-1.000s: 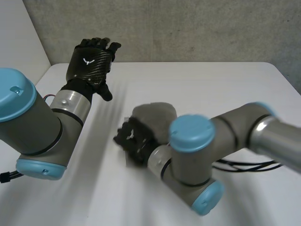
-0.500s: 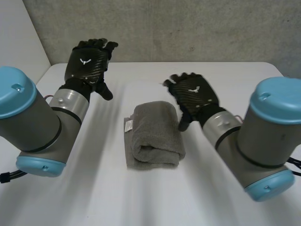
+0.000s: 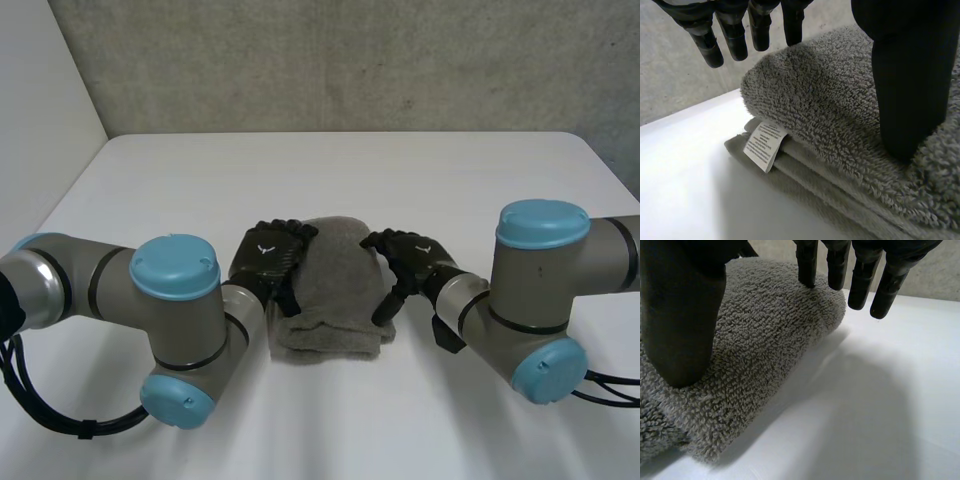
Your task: Fold the towel.
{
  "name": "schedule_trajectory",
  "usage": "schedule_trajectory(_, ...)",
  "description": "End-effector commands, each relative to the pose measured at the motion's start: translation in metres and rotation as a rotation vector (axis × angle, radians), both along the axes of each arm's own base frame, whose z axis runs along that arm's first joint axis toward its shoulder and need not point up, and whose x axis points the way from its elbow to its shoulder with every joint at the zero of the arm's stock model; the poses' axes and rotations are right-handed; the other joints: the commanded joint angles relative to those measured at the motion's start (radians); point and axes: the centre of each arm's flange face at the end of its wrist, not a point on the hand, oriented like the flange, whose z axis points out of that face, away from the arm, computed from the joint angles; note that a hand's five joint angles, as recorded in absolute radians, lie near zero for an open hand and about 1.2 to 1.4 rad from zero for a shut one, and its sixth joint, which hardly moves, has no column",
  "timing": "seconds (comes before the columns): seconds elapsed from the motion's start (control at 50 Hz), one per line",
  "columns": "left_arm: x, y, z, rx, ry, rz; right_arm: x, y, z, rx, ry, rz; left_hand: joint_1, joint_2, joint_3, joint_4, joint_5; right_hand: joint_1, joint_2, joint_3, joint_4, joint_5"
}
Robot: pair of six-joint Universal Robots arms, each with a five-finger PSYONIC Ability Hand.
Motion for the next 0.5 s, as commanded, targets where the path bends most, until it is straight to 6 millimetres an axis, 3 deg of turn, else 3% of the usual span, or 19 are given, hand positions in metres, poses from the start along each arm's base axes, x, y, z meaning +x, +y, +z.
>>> schedule_trajectory(0.02,0.006,-0.003,0.068,-0.105,0.067,0.015,0.000,-0.003,0.053,-0.107,0.013,0.010,0.017,0.018,0.018,0.019,-0.011,-0.051,-0.072,-0.072,-0.086,-0.061)
schedule_trajectory(0.04,0.006,-0.003,0.068,-0.105,0.068,0.015,-0.003,-0.002,0.077,-0.163,0.003,0.004,0.017,0.018,0.018,0.019,-0.011,-0.051,-0.072,-0.072,-0.086,-0.061)
schedule_trajectory(0.06,0.010,-0.003,0.094,-0.147,0.096,0.021,-0.003,-0.002,0.078,-0.163,0.002,0.004,0.011,0.013,0.012,0.013,-0.017,-0.051,-0.072,-0.072,-0.086,-0.061)
schedule_trajectory(0.08,0.010,-0.003,0.095,-0.147,0.096,0.021,-0.008,0.000,0.102,-0.223,-0.009,-0.004,0.011,0.012,0.012,0.013,-0.017,-0.051,-0.072,-0.072,-0.086,-0.061)
schedule_trajectory(0.1,0.016,-0.005,0.121,-0.192,0.124,0.039,-0.012,0.003,0.126,-0.290,-0.021,-0.020,0.011,0.012,0.012,0.013,-0.017,-0.051,-0.072,-0.072,-0.086,-0.061)
schedule_trajectory(0.12,0.027,-0.009,0.148,-0.235,0.148,0.067,-0.012,0.003,0.126,-0.290,-0.021,-0.020,0.017,0.018,0.018,0.019,-0.011,-0.051,-0.072,-0.072,-0.086,-0.061)
schedule_trajectory(0.14,0.027,-0.009,0.148,-0.236,0.148,0.067,-0.020,0.004,0.150,-0.356,-0.031,-0.046,0.017,0.018,0.018,0.019,-0.011,-0.051,-0.072,-0.072,-0.086,-0.061)
schedule_trajectory(0.16,0.042,-0.013,0.173,-0.273,0.167,0.103,-0.029,0.004,0.171,-0.417,-0.036,-0.088,0.020,0.021,0.021,0.021,-0.009,-0.051,-0.072,-0.072,-0.086,-0.061)
schedule_trajectory(0.18,0.058,-0.016,0.193,-0.297,0.175,0.144,-0.029,0.004,0.172,-0.417,-0.036,-0.088,0.029,0.030,0.030,0.030,0.000,-0.051,-0.072,-0.072,-0.086,-0.061)
schedule_trajectory(0.2,0.058,-0.016,0.193,-0.297,0.175,0.144,-0.039,0.005,0.189,-0.462,-0.035,-0.132,0.029,0.030,0.030,0.030,0.000,-0.051,-0.072,-0.072,-0.086,-0.061)
schedule_trajectory(0.22,0.071,-0.018,0.209,-0.309,0.179,0.177,-0.039,0.005,0.189,-0.462,-0.035,-0.133,0.037,0.039,0.038,0.039,0.009,-0.051,-0.072,-0.072,-0.086,-0.061)
schedule_trajectory(0.26,0.078,-0.018,0.220,-0.310,0.181,0.196,-0.057,0.009,0.215,-0.515,-0.020,-0.217,0.049,0.050,0.050,0.051,0.021,-0.051,-0.072,-0.072,-0.086,-0.061)
schedule_trajectory(0.32,0.086,-0.015,0.228,-0.271,0.160,0.215,-0.070,0.009,0.226,-0.516,0.012,-0.268,0.049,0.051,0.050,0.051,0.021,-0.051,-0.072,-0.072,-0.086,-0.061)
schedule_trajectory(0.5,0.092,-0.004,0.229,-0.177,0.115,0.222,-0.074,0.011,0.227,-0.477,0.046,-0.275,0.038,0.039,0.038,0.039,0.009,-0.051,-0.072,-0.072,-0.086,-0.061)
